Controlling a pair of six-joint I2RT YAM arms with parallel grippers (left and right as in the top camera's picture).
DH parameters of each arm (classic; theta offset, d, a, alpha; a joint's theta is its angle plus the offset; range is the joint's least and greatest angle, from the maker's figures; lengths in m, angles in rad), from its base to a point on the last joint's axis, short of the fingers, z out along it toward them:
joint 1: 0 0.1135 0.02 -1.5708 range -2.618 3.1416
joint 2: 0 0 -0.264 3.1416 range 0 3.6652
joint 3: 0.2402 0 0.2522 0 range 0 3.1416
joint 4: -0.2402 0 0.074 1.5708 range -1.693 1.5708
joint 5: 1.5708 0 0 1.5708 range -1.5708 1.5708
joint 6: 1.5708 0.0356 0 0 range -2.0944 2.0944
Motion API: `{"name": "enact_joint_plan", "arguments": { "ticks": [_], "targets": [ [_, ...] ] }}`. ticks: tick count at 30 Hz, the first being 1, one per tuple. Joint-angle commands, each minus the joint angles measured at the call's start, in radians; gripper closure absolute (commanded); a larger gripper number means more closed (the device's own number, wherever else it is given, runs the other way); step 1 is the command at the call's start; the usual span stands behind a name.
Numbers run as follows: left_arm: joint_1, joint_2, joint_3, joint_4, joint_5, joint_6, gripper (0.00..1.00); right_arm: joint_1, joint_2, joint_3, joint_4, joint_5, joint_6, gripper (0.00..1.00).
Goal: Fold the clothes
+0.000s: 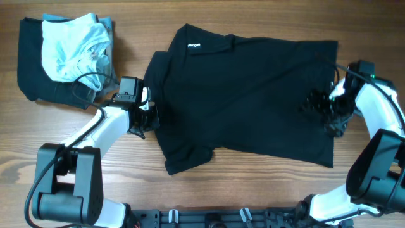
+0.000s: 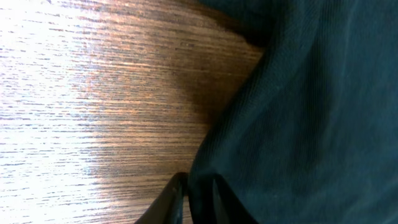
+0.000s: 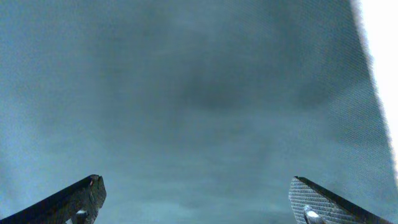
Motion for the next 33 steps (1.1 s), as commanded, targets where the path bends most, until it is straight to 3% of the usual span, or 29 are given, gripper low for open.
{"name": "enact_joint_plan", "arguments": {
  "ticks": [1, 7, 14, 18, 24, 26, 28, 33],
  "targets": [
    [-0.004, 0.039, -0.017, -0.008, 0.004, 0.006, 0.85, -0.116, 0.010, -0.055, 0.012, 0.120, 0.079, 0.00],
    [-0.004, 0.037, -0.017, -0.026, 0.005, 0.005, 0.69, -0.318, 0.010, -0.062, -0.082, 0.032, -0.045, 0.05],
    [-0.004, 0.017, -0.015, -0.073, 0.038, 0.006, 0.50, -0.339, 0.010, -0.167, -0.023, -0.023, -0.050, 0.11],
    [-0.004, -0.032, -0.005, -0.125, 0.043, 0.006, 0.44, -0.339, 0.010, -0.252, 0.062, -0.025, -0.005, 0.31],
    [-0.004, -0.167, 0.002, -0.199, 0.043, 0.006, 0.39, -0.339, 0.010, -0.294, 0.106, -0.021, 0.000, 0.77],
    [-0.004, -0.200, 0.002, -0.217, 0.043, 0.006, 0.38, -0.339, 0.010, -0.294, 0.106, -0.021, 0.000, 0.79],
    [-0.004, -0.234, 0.002, -0.242, 0.051, 0.006, 0.38, -0.339, 0.010, -0.293, 0.111, -0.021, -0.003, 0.72],
    [-0.018, -0.251, 0.000, -0.276, 0.148, 0.006, 0.39, -0.339, 0.010, -0.293, 0.110, -0.021, -0.011, 0.69]
  ]
}}
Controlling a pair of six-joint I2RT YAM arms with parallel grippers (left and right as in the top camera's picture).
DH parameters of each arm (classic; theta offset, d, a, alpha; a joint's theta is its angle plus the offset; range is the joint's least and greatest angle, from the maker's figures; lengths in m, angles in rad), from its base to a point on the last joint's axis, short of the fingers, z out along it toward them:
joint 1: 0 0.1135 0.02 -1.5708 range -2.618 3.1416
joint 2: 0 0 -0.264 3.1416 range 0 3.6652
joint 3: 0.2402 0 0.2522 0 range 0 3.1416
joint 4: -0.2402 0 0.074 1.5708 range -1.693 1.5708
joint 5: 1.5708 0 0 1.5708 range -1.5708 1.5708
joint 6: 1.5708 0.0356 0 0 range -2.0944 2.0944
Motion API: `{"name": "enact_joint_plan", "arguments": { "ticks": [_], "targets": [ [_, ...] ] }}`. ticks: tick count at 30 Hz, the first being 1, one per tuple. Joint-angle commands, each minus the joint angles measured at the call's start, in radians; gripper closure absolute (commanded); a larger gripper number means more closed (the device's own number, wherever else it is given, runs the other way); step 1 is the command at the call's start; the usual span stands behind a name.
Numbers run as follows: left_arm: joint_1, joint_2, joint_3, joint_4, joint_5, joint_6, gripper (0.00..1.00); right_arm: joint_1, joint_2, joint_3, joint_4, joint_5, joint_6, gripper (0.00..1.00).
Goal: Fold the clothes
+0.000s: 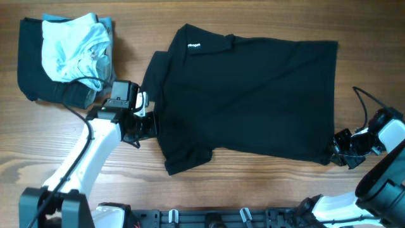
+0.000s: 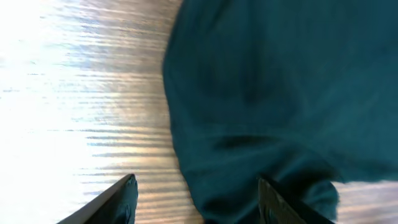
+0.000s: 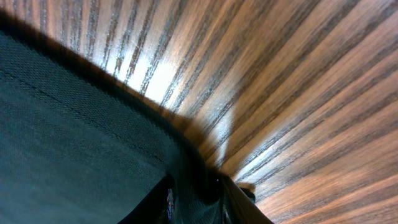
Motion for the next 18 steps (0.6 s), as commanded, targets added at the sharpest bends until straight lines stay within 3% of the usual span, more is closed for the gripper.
{"name": "enact_joint_plan", "arguments": {
  "ticks": [1, 5, 13, 16, 18],
  "targets": [
    [-0.024, -0.009, -0.006, -0.019, 0.076, 0.006, 0.40, 0.006, 0.048, -0.043, 0.039, -0.005, -0.020, 0.62],
    [-0.082, 0.017, -0.033, -0.011, 0.076, 0.006, 0.40, 0.006, 0.045, -0.038, 0.039, -0.006, -0.037, 0.42],
    [-0.160, 0.085, -0.099, 0.016, 0.076, -0.008, 0.39, 0.006, -0.095, 0.005, -0.018, -0.037, -0.029, 0.31],
    [-0.161, 0.107, -0.110, 0.017, 0.063, -0.025, 0.43, 0.006, -0.184, 0.005, -0.036, -0.047, -0.011, 0.23],
    [-0.161, 0.114, -0.119, 0.026, 0.056, -0.025, 0.51, 0.006, -0.228, 0.005, -0.055, -0.046, 0.010, 0.20]
  ]
}}
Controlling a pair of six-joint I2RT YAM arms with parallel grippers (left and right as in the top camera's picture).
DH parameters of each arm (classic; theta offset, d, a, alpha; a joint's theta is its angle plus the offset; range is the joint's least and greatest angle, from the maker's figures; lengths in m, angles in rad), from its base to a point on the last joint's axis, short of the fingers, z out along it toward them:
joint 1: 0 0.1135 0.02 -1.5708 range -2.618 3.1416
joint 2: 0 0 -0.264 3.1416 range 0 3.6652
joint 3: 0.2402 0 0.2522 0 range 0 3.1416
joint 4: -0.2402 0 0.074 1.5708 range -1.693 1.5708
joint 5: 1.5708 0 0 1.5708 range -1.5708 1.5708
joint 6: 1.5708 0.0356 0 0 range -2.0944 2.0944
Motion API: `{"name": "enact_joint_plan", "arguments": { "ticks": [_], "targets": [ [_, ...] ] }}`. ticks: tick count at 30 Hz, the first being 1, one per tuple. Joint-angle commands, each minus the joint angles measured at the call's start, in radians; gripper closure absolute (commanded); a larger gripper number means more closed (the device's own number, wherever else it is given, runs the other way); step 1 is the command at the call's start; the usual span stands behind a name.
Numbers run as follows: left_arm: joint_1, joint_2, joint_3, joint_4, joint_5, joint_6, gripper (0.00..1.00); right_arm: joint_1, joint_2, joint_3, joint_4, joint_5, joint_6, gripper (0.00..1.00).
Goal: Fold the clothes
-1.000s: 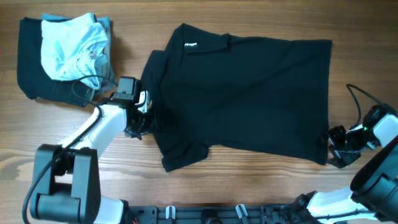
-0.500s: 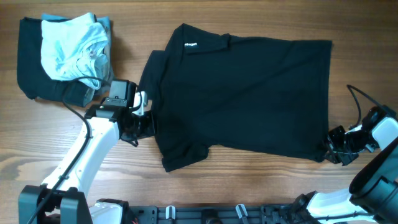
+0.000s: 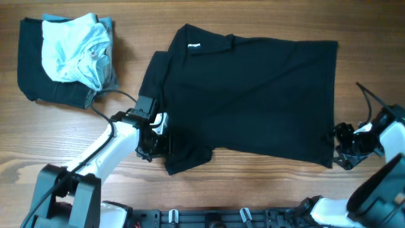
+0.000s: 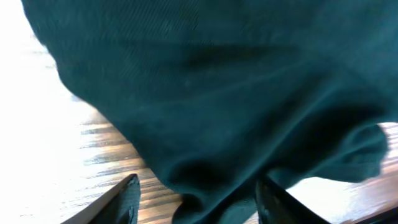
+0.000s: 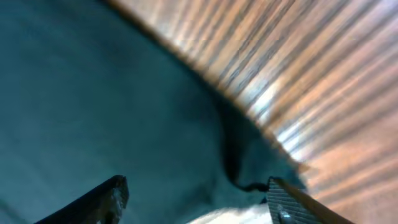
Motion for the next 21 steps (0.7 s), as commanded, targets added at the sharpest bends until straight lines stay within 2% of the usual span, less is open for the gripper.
{"name": "enact_joint_plan", "arguments": {
  "ticks": [1, 5, 7, 11, 14, 18, 21],
  "targets": [
    [-0.005, 0.023, -0.023, 0.020, -0.003, -0.016, 0.55, -0.001, -0.105, 0.000, -0.024, 0.010, 0.032, 0.20],
    [-0.005, 0.024, -0.030, 0.033, -0.003, -0.015, 0.85, -0.001, -0.111, -0.008, -0.034, 0.010, 0.032, 0.20],
    [-0.003, 0.023, -0.030, 0.032, -0.003, -0.015, 0.96, -0.001, -0.111, -0.026, -0.027, 0.011, 0.036, 0.20],
    [0.013, 0.021, -0.027, 0.031, -0.001, -0.015, 0.96, -0.001, -0.111, -0.088, 0.023, 0.062, 0.076, 0.21],
    [0.020, 0.021, -0.027, 0.029, 0.002, -0.015, 0.96, -0.001, -0.111, -0.129, 0.046, 0.071, 0.088, 0.33],
    [0.020, 0.021, -0.027, 0.029, 0.002, -0.015, 0.96, -0.001, -0.111, -0.171, 0.086, 0.117, 0.137, 0.35],
    [0.020, 0.021, -0.027, 0.029, 0.002, -0.015, 0.96, -0.001, -0.111, -0.212, 0.128, 0.121, 0.149, 0.43]
  ]
}}
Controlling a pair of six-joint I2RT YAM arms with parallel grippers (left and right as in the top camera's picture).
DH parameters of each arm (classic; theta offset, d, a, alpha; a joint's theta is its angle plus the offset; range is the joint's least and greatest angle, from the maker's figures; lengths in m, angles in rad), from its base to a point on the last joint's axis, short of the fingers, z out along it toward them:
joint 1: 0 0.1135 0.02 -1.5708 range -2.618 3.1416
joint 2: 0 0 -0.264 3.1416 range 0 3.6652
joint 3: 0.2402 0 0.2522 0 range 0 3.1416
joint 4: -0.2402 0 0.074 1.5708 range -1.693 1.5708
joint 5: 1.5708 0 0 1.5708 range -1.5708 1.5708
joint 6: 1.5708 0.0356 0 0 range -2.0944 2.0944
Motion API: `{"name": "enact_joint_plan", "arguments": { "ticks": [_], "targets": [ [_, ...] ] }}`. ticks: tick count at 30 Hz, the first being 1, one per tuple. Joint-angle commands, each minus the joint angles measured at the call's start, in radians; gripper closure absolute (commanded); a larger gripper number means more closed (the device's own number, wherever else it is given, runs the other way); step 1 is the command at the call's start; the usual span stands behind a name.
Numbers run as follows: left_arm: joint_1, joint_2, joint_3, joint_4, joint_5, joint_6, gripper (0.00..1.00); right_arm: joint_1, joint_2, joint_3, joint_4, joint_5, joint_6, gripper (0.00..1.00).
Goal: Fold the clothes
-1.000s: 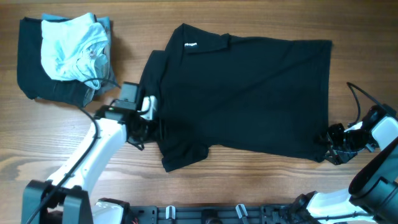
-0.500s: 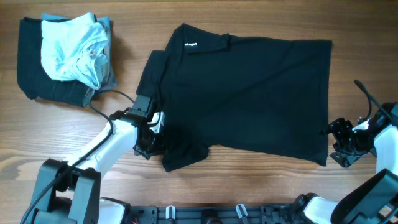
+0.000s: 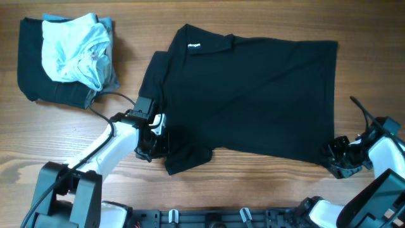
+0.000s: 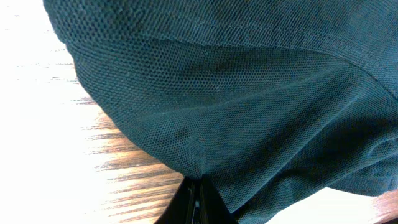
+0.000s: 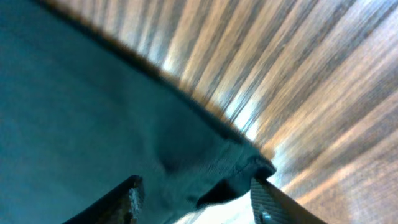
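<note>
A black polo shirt point(image 3: 253, 88) lies spread on the wooden table, collar to the left and hem to the right. My left gripper point(image 3: 155, 143) is at the near sleeve point(image 4: 236, 106), and the left gripper point(image 4: 199, 191) is shut, pinching the sleeve's edge. My right gripper point(image 3: 338, 158) is at the near hem corner. In the right wrist view the right gripper point(image 5: 196, 194) is open, with the hem corner point(image 5: 249, 165) lying between its fingers.
A pile of clothes point(image 3: 66, 54) sits at the back left, with light blue fabric on top of a dark garment. A cable point(image 3: 104, 101) runs from the left arm toward it. The table's front rail point(image 3: 215, 218) is close behind both arms.
My left gripper was open around the near sleeve and is now shut on its edge. The right gripper, still open, has shifted slightly toward the front edge at the hem corner.
At first my left gripper was shut on the shirt's edge near the shoulder, and the right was open over the hem. Then the left was open beside the sleeve and the right shut at the near hem corner. Later both were open; now the left grips the sleeve.
</note>
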Motion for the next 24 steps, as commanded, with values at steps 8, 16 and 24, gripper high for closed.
{"name": "enact_joint_plan", "arguments": {
  "ticks": [8, 16, 24],
  "targets": [
    [0.005, 0.009, -0.008, 0.003, 0.005, 0.002, 0.96, -0.001, -0.005, -0.065, 0.056, 0.095, 0.052, 0.72],
    [0.005, 0.009, -0.008, 0.003, 0.005, 0.002, 0.96, -0.001, -0.005, -0.036, 0.033, 0.105, 0.010, 0.96],
    [0.005, 0.006, 0.017, -0.019, 0.015, 0.002, 0.96, -0.001, -0.013, 0.076, -0.077, 0.017, -0.069, 0.96]
  ]
}}
